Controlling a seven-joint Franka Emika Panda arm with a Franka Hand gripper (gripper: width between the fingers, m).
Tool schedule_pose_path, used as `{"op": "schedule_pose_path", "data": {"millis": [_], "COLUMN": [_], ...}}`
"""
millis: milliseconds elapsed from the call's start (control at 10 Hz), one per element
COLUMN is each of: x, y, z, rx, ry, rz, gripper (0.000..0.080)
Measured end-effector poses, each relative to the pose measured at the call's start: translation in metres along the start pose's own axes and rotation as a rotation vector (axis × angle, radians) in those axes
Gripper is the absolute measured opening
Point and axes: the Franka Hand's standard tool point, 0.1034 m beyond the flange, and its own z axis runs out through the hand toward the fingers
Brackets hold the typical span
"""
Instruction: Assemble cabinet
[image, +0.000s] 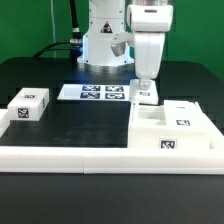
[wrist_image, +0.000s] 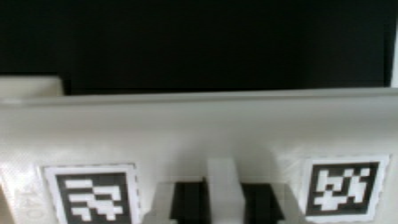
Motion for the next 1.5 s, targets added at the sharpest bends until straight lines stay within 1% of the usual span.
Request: {"op": "schedule_pose_path", "data": {"millis": [300,500,800,1500], "x": [0.0001,0.0051,0.0071,0.0062], "y": [0.0033,0.003,0.0051,0.0075], "z": [-0.0002,-0.0007,0.0019,0.002], "rx": [-0.003,-0.004,-0.002,-0.004], "ry": [0.001,0.002,0.005,0.006], "rz": [0.008,0.025,0.022,0.02], "gripper": [0.007,0.0071,0.007,0.007]}}
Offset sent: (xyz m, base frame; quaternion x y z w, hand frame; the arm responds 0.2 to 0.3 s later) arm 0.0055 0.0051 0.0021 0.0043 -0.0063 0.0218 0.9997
